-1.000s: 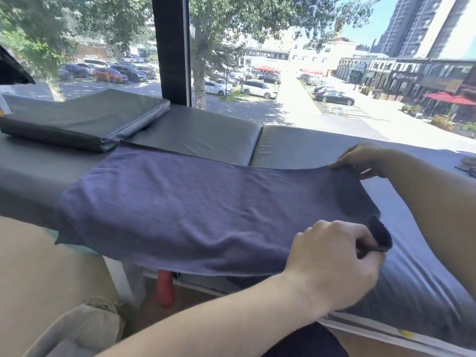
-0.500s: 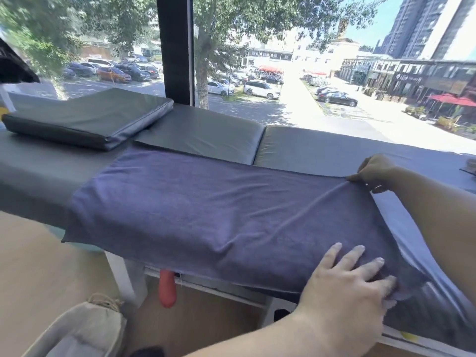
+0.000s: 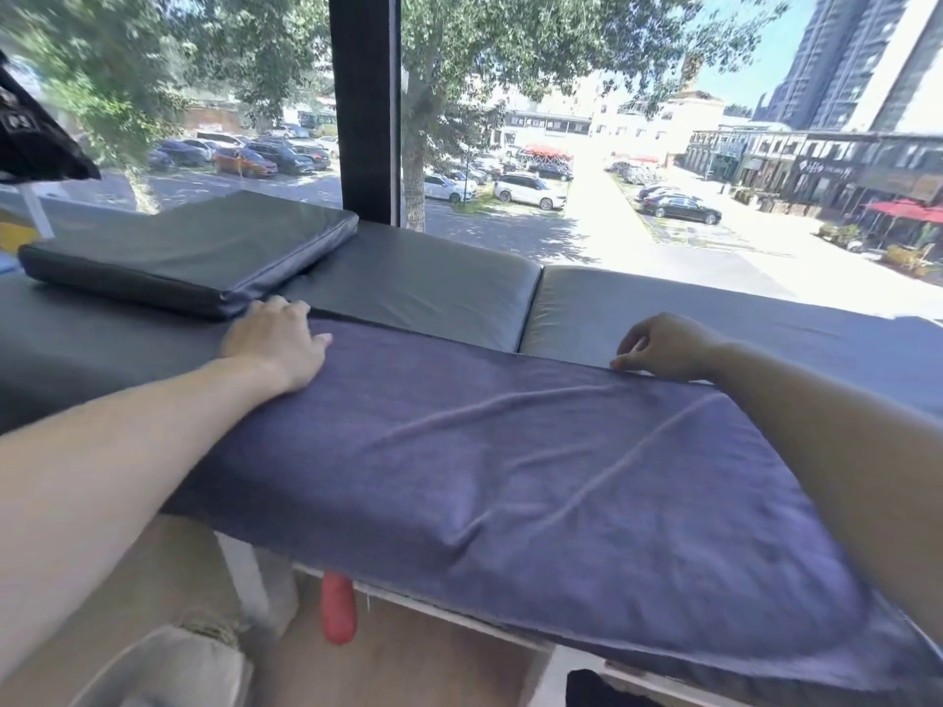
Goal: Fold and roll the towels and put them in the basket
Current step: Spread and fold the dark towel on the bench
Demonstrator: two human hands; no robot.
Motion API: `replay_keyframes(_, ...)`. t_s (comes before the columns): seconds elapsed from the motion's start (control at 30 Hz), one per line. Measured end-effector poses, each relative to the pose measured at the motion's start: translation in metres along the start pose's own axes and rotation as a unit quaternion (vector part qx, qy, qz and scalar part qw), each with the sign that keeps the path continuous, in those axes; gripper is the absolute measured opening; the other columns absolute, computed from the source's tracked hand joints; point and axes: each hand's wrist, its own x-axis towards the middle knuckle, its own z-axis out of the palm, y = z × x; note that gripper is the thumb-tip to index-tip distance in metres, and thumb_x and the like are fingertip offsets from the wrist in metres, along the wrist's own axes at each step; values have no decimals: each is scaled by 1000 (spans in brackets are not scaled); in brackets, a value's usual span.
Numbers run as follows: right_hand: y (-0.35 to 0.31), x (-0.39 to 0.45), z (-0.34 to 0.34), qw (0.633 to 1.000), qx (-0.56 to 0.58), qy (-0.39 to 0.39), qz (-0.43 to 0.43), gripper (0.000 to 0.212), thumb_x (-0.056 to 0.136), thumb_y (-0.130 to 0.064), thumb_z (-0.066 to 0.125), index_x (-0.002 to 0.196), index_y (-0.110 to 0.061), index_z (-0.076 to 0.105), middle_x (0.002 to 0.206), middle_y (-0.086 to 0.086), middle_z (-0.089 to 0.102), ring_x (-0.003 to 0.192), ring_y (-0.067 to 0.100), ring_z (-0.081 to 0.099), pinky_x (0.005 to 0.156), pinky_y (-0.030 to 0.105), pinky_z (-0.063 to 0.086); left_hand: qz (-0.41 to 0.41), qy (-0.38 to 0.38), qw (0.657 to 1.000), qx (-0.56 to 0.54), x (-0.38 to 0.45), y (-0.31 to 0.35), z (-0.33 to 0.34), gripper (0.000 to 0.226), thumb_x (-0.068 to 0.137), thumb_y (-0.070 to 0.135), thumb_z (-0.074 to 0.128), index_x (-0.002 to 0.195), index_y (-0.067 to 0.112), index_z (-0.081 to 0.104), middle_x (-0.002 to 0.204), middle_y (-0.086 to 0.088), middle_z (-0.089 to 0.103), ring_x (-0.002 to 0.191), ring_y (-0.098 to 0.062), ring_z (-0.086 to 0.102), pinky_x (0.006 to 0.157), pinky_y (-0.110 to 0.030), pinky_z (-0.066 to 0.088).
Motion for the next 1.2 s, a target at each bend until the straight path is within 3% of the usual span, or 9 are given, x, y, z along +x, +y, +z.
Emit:
replay_keyframes(0.17,3,14,-3,995,-18,-91,26,36,84,-52,75,97,-18,74,96,1,69,86,18,60,75,29,47,-69,-3,997,-39,35,-22,-2,63,93,48,64,142,10,51,146,-17,51,135,-41,43,110,-44,39)
replay_keyframes(0.3,13,13,-14,985,3,-169,23,30,87,-47,74,82,-17,77,80,-2,68,73,13,57,66,25,45,-35,53,994,-86,49,-19,-1,20,87,27,74,105,23,68,121,-9,69,117,-36,59,96,-40,48)
replay_keyframes(0.4,19,18,-14,988,10,-152,13,29,90,-46,72,77,-19,75,80,-4,70,75,14,58,71,28,45,0,81,991,-103,58,-15,1,9,89,19,70,92,26,65,109,-9,71,105,-36,62,84,-40,50)
replay_keyframes(0.47,21,22,-12,993,-11,-118,9,30,91,-47,70,83,-19,75,88,-1,72,83,16,61,77,30,46,22,101,991,-88,63,-11,4,6,91,17,68,93,22,65,107,-11,69,102,-37,61,80,-40,48)
replay_keyframes(0.63,29,26,-1,999,-7,-45,-16,30,90,-46,71,81,-17,71,84,1,71,81,19,62,71,29,45,46,123,990,-46,76,-5,15,11,92,11,67,101,16,64,107,-16,69,104,-39,59,85,-42,47)
replay_keyframes(0.8,33,23,2,999,30,-41,7,28,89,-46,73,87,-18,72,87,-2,71,81,14,62,69,27,45,63,138,988,24,75,-3,14,57,90,19,72,141,12,48,143,-16,47,126,-41,46,101,-53,42)
replay_keyframes(0.9,35,17,-7,998,9,-58,24,29,87,-49,73,92,-20,73,94,-4,69,83,9,60,73,28,43,105,169,980,6,63,9,4,56,91,27,70,141,12,49,152,-13,40,134,-39,40,106,-53,36)
replay_keyframes(1.07,57,3,-24,993,-34,-78,76,39,85,-55,73,102,-20,73,103,-3,64,97,18,58,83,30,43,218,45,957,-186,-11,89,-3,55,94,47,64,139,18,55,147,-2,51,141,-22,37,115,-37,29)
replay_keyframes(1.2,85,-14,-29,989,-7,-63,135,40,86,-54,73,102,-17,72,102,-1,65,94,17,58,81,30,42,355,-117,903,-209,-106,168,3,64,90,65,57,145,33,49,159,12,37,151,-6,18,124,-29,13)
